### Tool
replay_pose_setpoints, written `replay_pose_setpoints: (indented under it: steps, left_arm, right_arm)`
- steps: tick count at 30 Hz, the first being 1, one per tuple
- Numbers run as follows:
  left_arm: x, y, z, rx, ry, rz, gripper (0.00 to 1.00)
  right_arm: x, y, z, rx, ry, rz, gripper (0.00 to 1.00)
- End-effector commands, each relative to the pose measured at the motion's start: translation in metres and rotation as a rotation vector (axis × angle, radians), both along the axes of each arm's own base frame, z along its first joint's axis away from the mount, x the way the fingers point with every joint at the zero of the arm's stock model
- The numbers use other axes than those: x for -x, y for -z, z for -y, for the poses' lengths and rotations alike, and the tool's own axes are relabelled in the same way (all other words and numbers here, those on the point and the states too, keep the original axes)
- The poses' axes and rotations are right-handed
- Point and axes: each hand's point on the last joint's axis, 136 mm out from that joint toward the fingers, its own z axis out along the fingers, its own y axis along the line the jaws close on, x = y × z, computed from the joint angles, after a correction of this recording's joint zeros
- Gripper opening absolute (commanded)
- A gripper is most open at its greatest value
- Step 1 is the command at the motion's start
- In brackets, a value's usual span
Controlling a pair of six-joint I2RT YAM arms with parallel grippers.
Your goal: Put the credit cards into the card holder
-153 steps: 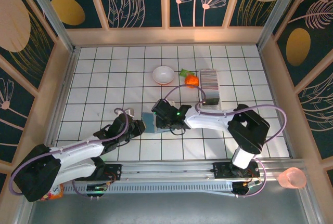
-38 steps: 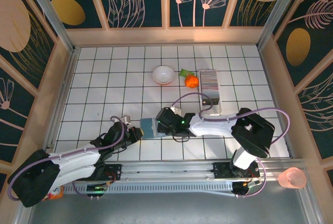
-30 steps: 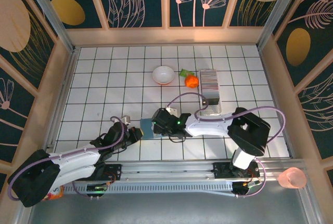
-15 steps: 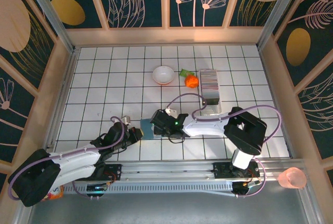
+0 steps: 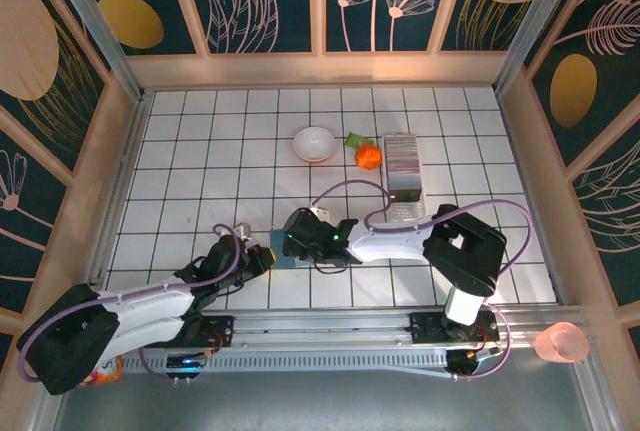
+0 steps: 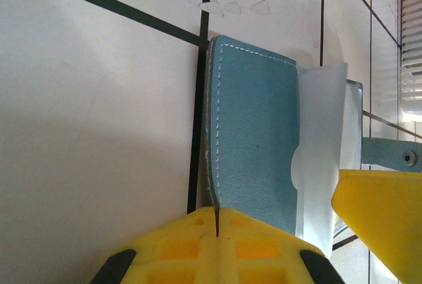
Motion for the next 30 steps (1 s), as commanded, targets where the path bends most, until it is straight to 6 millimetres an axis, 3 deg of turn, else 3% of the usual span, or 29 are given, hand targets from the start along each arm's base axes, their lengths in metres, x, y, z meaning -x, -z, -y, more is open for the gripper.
replay_pose_setpoints:
  steps: [1, 19, 30]
  left_arm:
    - [0.007, 0.006, 0.000, 0.009, 0.014, -0.027, 0.00]
    - [0.008, 0.008, -0.001, 0.021, 0.006, -0.029, 0.00]
    - [0.008, 0.009, -0.004, 0.018, -0.009, -0.023, 0.00]
  right_arm:
    - [0.004, -0.002, -0.019, -0.083, -0.017, -0.019, 0.56]
    - [0.011, -0.017, -0.052, -0.317, -0.038, -0.068, 0.55]
    - [0.006, -0.024, -0.055, -0.347, -0.028, -0.048, 0.55]
